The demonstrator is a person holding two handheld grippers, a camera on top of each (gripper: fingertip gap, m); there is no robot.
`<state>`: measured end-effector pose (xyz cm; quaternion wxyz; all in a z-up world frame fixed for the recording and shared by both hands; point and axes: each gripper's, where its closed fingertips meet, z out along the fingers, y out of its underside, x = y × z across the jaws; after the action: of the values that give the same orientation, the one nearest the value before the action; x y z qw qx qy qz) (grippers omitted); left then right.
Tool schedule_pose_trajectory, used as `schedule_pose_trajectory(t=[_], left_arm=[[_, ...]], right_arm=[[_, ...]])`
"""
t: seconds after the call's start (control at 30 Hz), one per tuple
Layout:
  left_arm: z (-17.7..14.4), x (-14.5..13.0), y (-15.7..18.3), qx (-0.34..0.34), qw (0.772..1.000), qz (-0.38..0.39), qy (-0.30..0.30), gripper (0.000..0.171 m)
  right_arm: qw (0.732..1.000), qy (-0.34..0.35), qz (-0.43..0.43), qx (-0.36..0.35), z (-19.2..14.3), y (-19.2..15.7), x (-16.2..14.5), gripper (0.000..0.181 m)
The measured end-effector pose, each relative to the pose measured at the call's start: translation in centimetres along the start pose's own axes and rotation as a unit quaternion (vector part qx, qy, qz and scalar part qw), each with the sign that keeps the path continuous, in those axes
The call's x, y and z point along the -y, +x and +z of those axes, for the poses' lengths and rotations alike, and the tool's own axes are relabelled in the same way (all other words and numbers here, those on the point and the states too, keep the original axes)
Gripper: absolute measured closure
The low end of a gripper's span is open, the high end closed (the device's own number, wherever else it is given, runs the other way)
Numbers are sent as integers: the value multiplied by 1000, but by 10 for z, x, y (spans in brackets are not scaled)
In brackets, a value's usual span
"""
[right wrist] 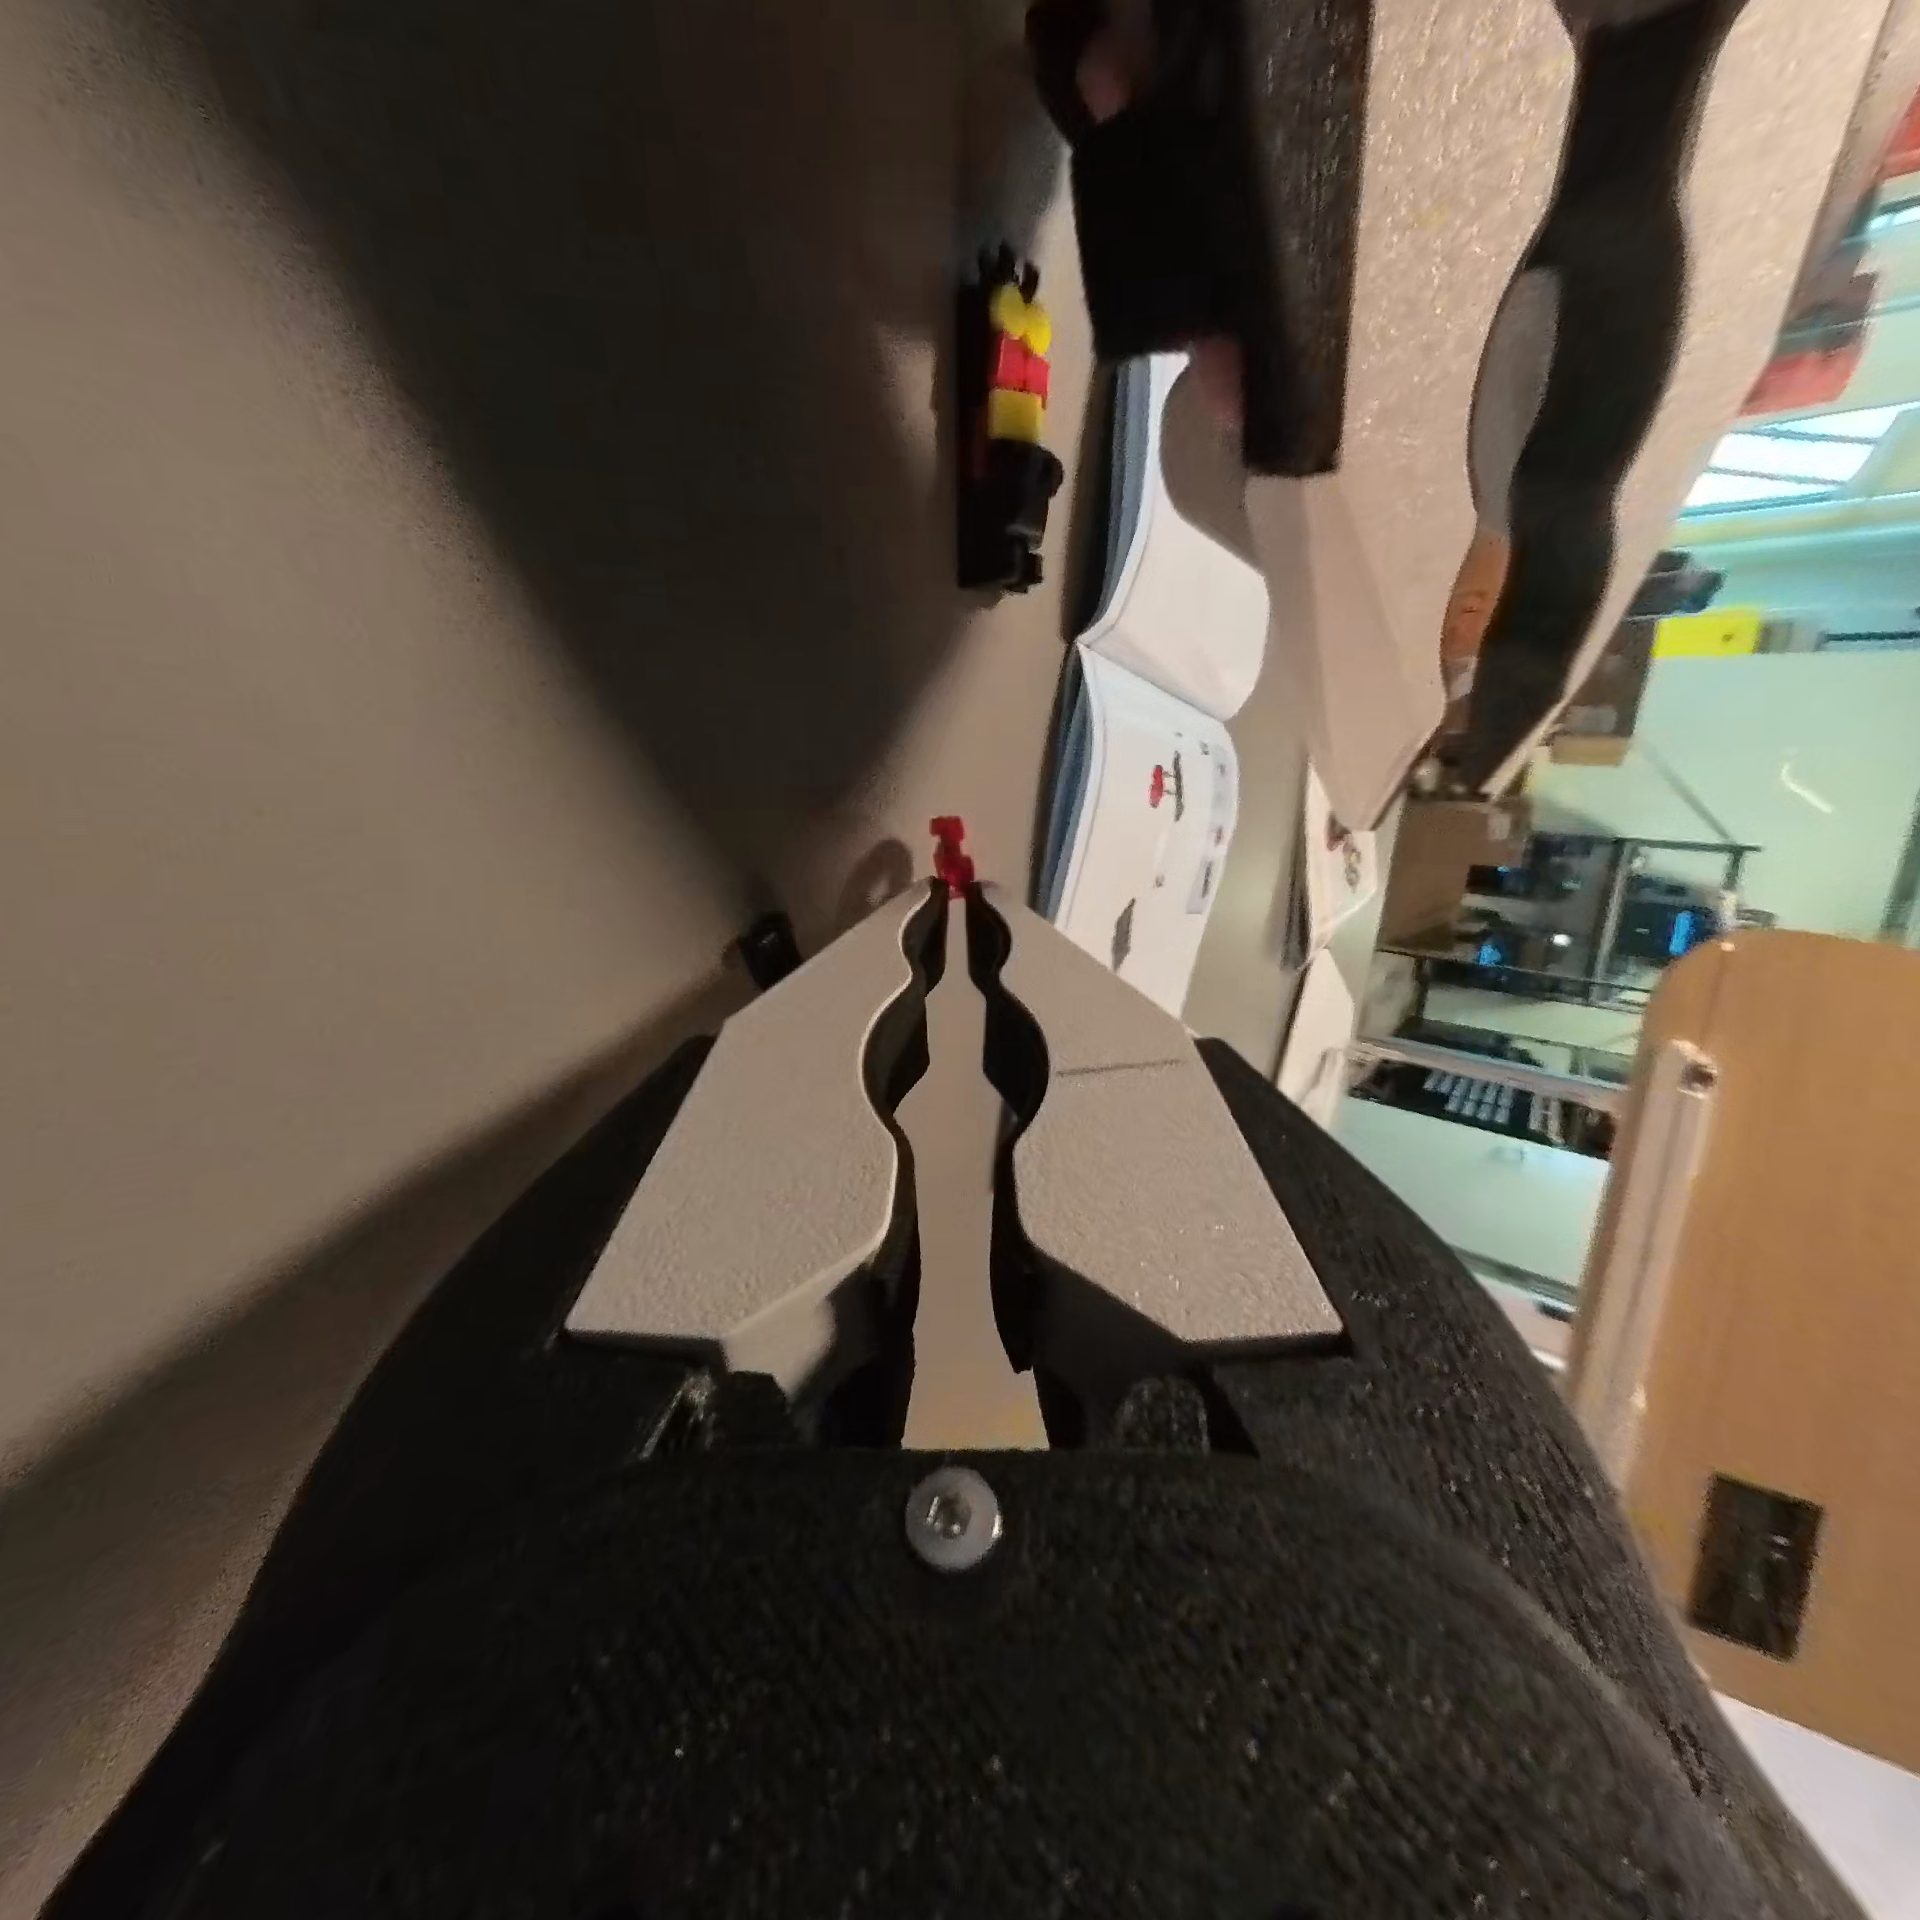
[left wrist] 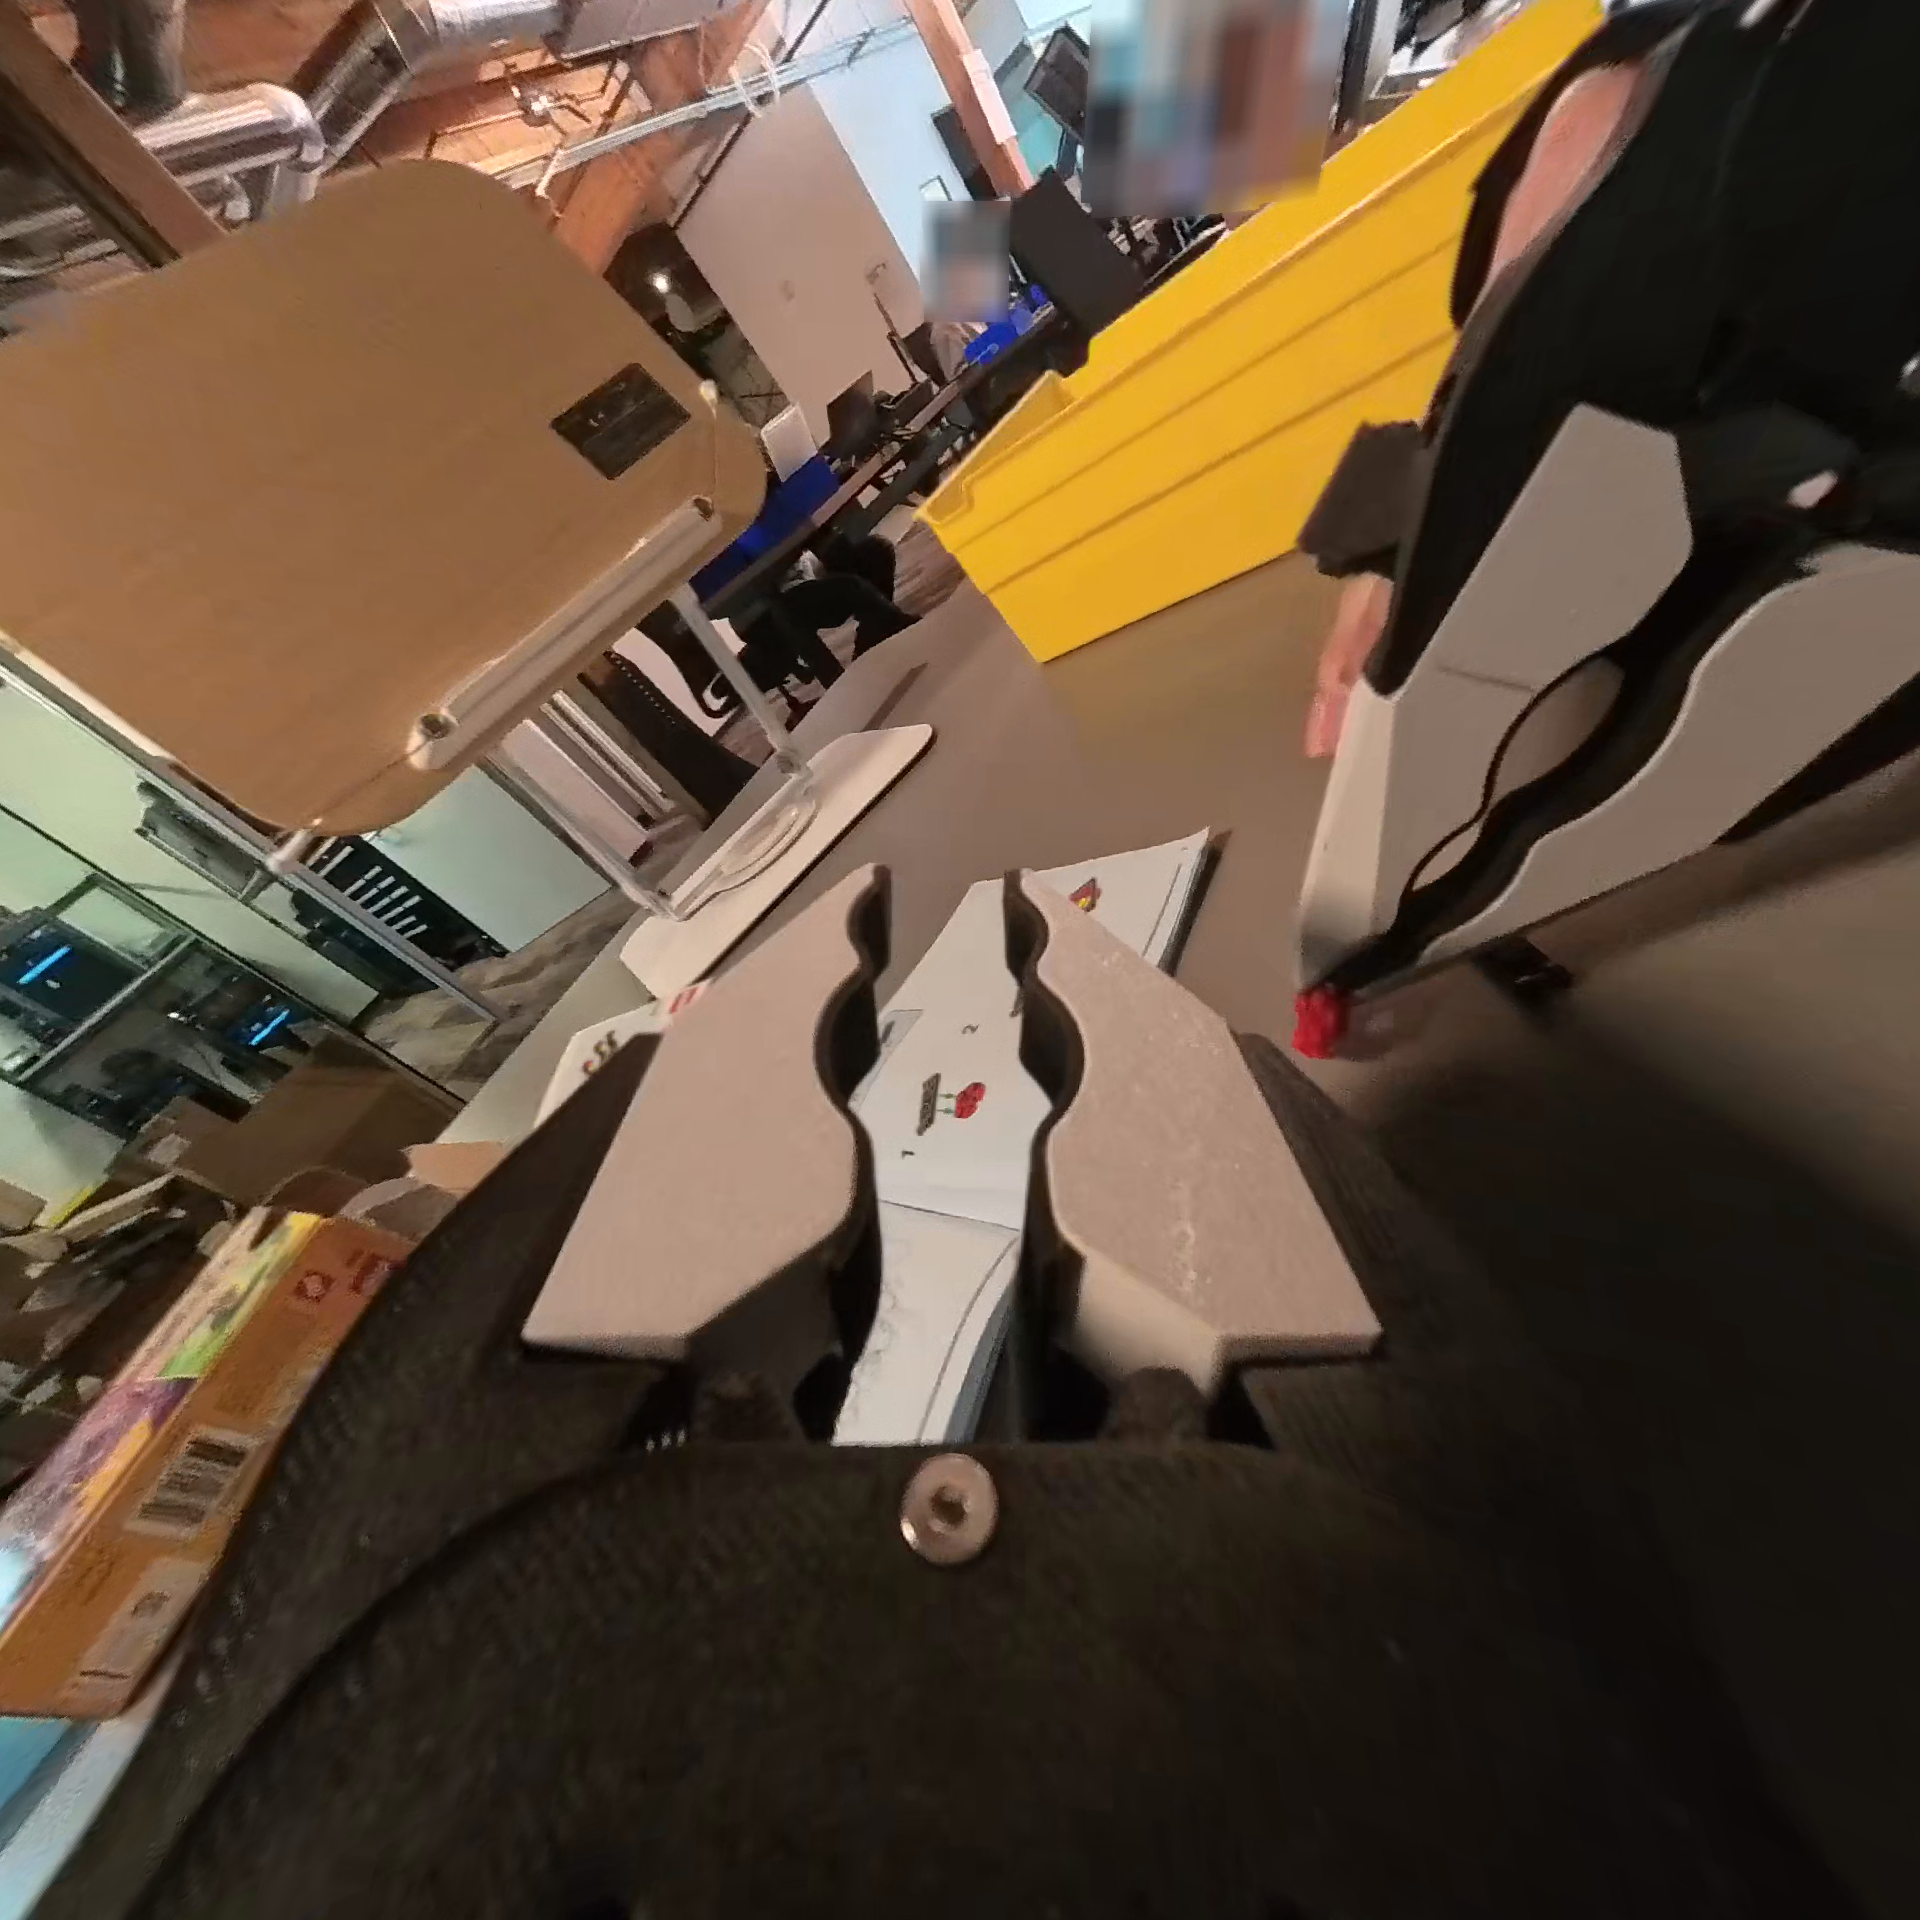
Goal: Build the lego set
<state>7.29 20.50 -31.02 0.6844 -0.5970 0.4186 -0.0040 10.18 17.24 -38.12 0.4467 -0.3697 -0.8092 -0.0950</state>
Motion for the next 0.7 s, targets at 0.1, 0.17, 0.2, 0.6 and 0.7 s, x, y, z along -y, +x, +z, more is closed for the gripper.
schedule_pose_trajectory(t=[0.1,0.17,0.2,0.6,0.7], left_arm=[[1,-1,-1,-2,1000,-13,-1,149],[1,-1,-1,-4,1000,-14,-2,149],[1,-1,-1,-5,1000,-13,-2,149],[2,0,6,-18,1000,-1,-1,151],[1,2,6,-17,1000,-2,5,151]], right_arm=[[999,12,17,26,0,-7,3,180],[999,13,25,40,0,-11,3,179],[998,16,32,42,0,-11,3,179],[939,142,287,126,-7,0,13,173],[895,168,372,179,-8,-1,15,162]])
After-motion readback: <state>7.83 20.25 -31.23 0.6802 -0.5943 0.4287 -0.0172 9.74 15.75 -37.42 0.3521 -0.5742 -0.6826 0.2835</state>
